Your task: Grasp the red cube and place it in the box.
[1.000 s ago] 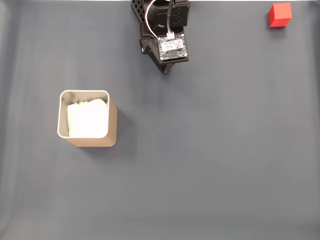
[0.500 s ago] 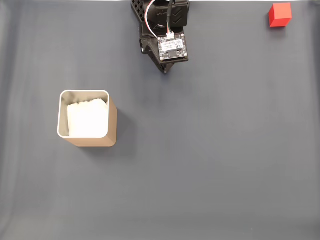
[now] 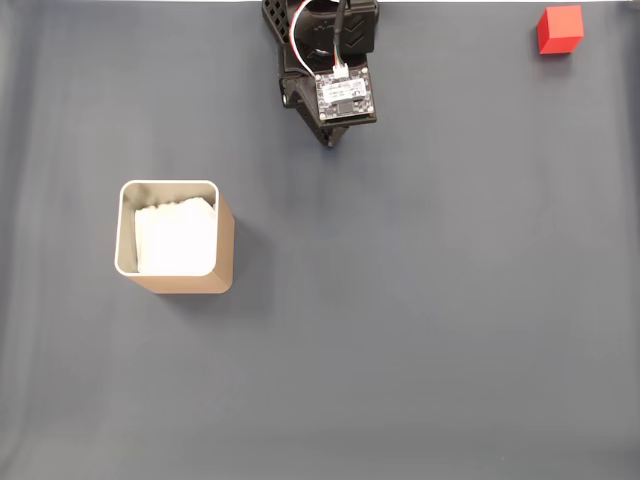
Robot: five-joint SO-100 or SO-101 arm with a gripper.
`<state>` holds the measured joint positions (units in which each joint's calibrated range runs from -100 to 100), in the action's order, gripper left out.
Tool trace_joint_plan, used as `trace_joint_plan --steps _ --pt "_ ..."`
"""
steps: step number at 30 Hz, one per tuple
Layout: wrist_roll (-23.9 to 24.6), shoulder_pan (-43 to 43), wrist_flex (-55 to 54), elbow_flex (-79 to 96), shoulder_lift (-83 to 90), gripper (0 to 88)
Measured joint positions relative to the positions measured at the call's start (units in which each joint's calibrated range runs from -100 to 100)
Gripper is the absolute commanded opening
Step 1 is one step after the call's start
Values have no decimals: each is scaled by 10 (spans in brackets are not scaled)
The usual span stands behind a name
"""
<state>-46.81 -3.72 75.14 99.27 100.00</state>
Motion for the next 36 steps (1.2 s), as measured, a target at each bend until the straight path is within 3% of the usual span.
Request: trace_joint_plan --steps 21,36 --pt "7 0 -1 0 0 2" --pt "21 8 -205 -20 -30 2"
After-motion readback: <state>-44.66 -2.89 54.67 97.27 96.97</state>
